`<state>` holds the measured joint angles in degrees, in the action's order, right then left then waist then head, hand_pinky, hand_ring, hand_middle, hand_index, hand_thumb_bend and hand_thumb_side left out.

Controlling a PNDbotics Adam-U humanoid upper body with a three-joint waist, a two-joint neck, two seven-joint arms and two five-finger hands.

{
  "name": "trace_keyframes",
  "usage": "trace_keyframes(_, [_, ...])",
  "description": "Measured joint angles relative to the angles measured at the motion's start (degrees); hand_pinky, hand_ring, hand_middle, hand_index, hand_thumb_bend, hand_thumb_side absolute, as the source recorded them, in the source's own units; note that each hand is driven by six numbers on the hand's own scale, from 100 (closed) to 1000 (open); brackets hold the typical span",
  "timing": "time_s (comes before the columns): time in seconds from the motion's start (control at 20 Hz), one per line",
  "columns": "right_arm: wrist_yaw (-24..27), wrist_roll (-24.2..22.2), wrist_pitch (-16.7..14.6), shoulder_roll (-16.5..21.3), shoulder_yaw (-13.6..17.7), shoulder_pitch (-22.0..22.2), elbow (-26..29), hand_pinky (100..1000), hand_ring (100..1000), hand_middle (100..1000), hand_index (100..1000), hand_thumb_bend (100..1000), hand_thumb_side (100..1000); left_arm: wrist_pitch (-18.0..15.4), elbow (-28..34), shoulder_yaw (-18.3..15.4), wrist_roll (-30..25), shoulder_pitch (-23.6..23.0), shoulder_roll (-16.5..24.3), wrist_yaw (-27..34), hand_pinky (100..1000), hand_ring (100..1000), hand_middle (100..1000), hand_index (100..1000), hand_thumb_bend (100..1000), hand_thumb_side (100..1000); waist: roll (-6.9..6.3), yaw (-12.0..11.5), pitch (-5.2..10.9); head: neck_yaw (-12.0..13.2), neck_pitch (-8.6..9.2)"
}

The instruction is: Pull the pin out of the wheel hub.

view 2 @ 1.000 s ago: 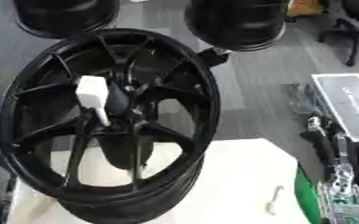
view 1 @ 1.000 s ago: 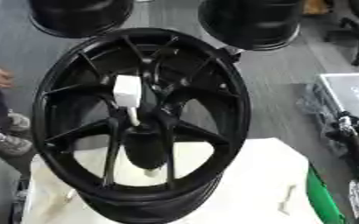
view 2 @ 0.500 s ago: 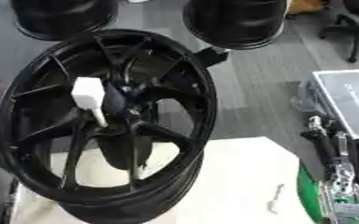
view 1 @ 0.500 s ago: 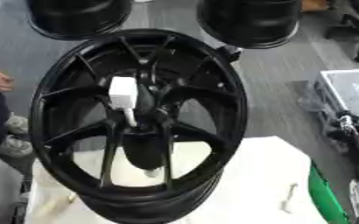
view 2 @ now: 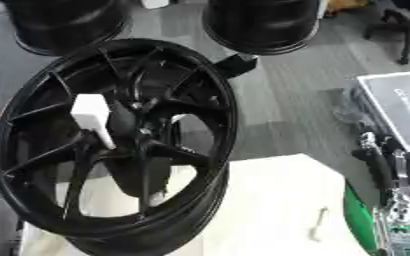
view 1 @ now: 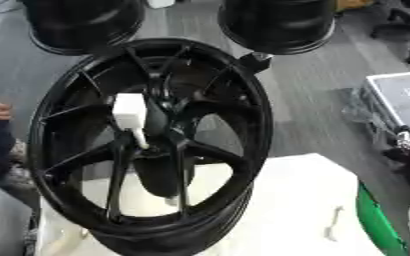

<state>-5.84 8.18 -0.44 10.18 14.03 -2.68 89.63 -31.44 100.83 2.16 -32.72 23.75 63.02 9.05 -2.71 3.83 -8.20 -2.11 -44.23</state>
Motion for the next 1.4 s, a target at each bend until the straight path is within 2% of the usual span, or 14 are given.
trace_keyframes(0.3, [-0.26, -0.34, 0.0, 0.82, -0.35, 0.16, -0.06, 687, 539, 573, 753, 100, 727, 5.04, -3.41, 10.28, -5.04, 11.2, -1.89, -3.63, 731, 665, 690, 805, 476, 178, -1.06, 0.69, 0.33, 0.13, 0.0])
trace_keyframes(0.5, [-0.4, -0.58, 0.0, 1.17, -0.64, 0.16, -0.06, 687, 539, 573, 753, 100, 726, 5.64, -7.1, 16.41, -5.64, 16.48, -5.64, -7.7, 735, 666, 708, 812, 493, 201, -1.22, 0.84, 0.36, 0.31, 0.0])
trace_keyframes(0.7, [-0.43, -0.65, -0.03, 1.22, -0.66, 0.16, -0.07, 686, 538, 572, 753, 100, 723, 5.18, -10.9, 21.2, -5.18, 20.49, -9.75, -11.51, 738, 676, 723, 817, 503, 217, -1.43, 1.16, 0.43, 0.56, 0.0])
trace_keyframes(1.0, [-0.43, -0.77, 0.04, 1.55, -0.93, 0.14, -0.09, 687, 539, 573, 753, 100, 725, 3.88, -15.36, 25.87, -3.88, 23.24, -13.84, -16.39, 741, 688, 744, 832, 550, 292, -1.78, 1.51, 0.69, 0.96, 0.0])
trace_keyframes(1.4, [-0.43, -1.07, -0.02, 1.67, -1.03, -0.14, -0.09, 687, 538, 572, 753, 100, 727, 2.68, -18.59, 28.22, -2.68, 23.79, -16.21, -20.05, 731, 672, 737, 837, 619, 372, -2.05, 1.84, 0.72, 1.3, 0.0])
